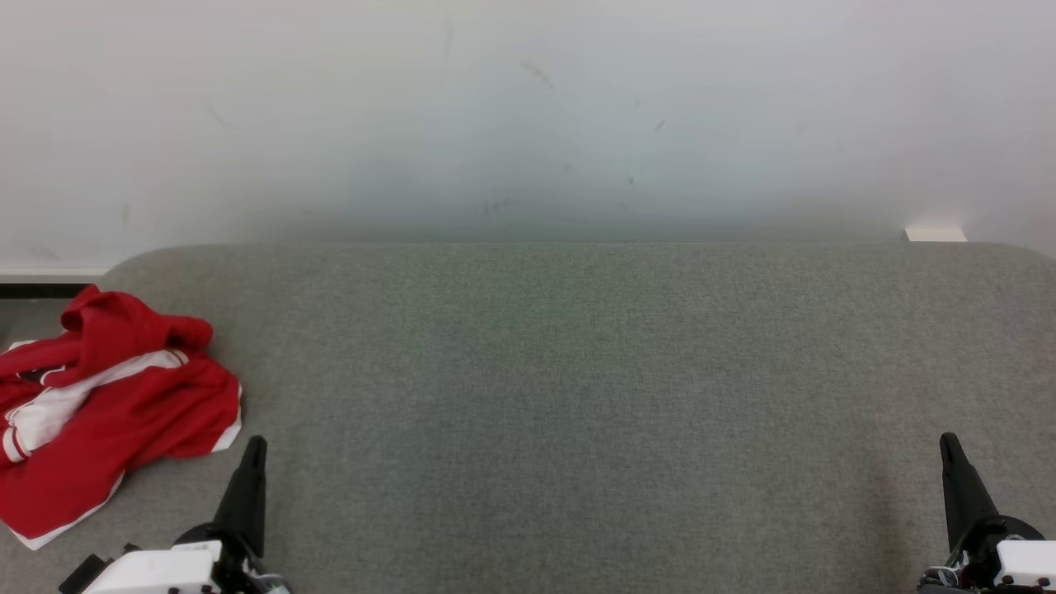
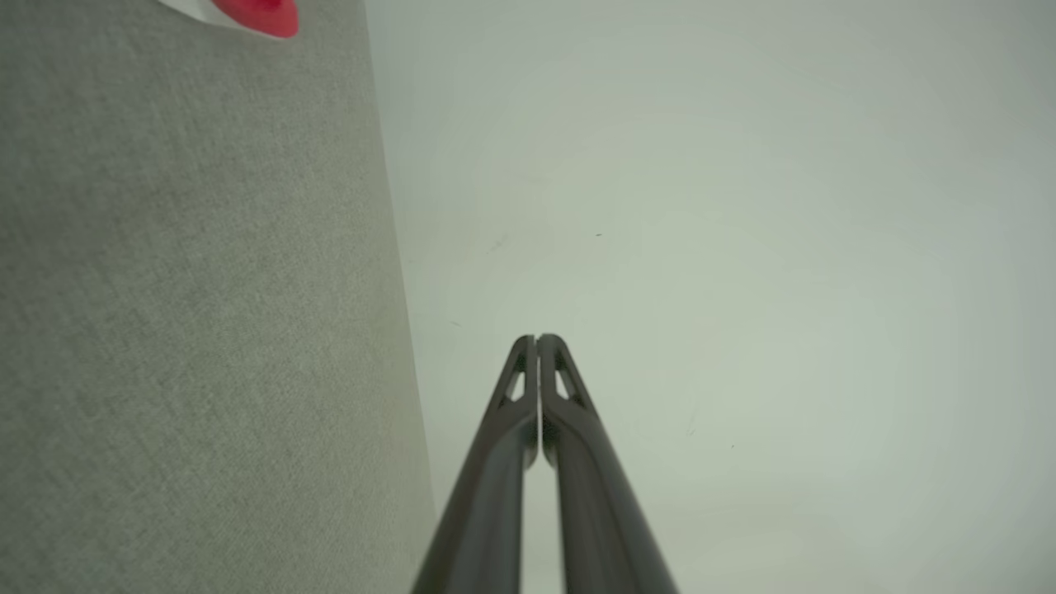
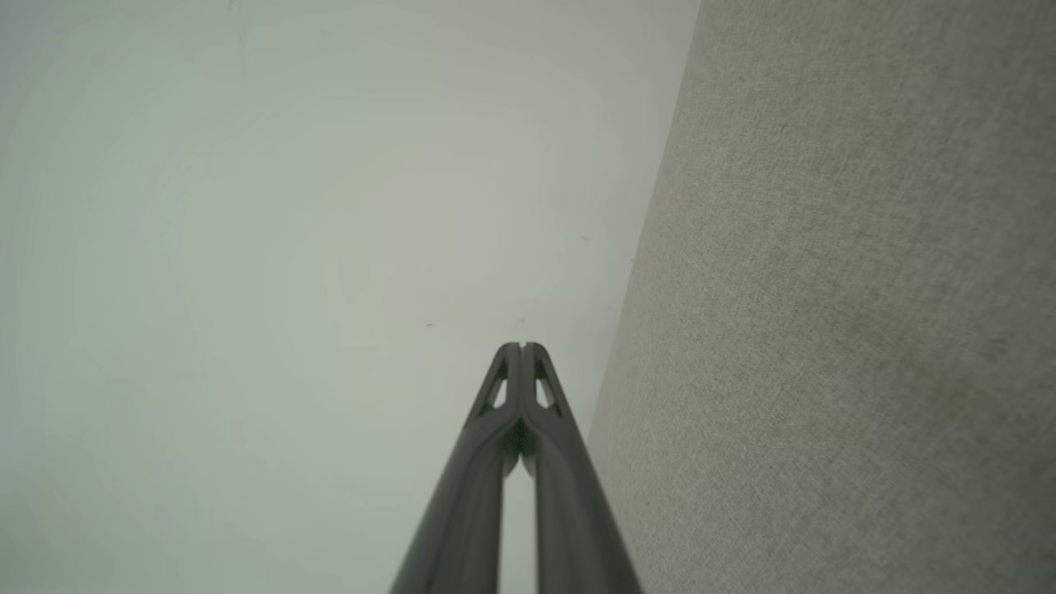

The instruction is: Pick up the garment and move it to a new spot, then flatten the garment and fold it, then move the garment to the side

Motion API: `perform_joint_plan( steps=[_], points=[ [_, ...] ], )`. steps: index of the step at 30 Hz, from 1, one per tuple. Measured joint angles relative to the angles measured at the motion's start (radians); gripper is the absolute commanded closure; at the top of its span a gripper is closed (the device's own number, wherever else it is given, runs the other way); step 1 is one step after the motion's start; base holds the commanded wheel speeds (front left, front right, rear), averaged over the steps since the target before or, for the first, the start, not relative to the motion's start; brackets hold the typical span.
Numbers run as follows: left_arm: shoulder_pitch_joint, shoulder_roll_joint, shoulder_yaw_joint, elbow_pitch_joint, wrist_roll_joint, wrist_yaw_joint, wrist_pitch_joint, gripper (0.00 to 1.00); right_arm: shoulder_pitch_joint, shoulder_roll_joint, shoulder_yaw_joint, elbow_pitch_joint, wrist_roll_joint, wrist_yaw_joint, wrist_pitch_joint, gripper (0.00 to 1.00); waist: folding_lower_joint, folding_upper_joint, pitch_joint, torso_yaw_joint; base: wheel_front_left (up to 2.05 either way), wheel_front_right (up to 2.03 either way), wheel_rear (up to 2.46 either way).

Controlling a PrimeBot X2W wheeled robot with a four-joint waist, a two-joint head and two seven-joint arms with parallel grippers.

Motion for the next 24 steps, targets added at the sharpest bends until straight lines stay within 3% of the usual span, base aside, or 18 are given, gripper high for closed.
perform_joint_plan(
  steps=[24],
  points=[
    [0.0, 0.0, 0.0, 0.0, 0.0, 0.0, 0.0, 1.0, 0.0, 0.0, 0.0, 0.0, 0.0, 0.0, 0.0, 1.0, 0.0, 0.0, 0.0, 0.0, 0.0, 0.0, 0.0]
  ],
)
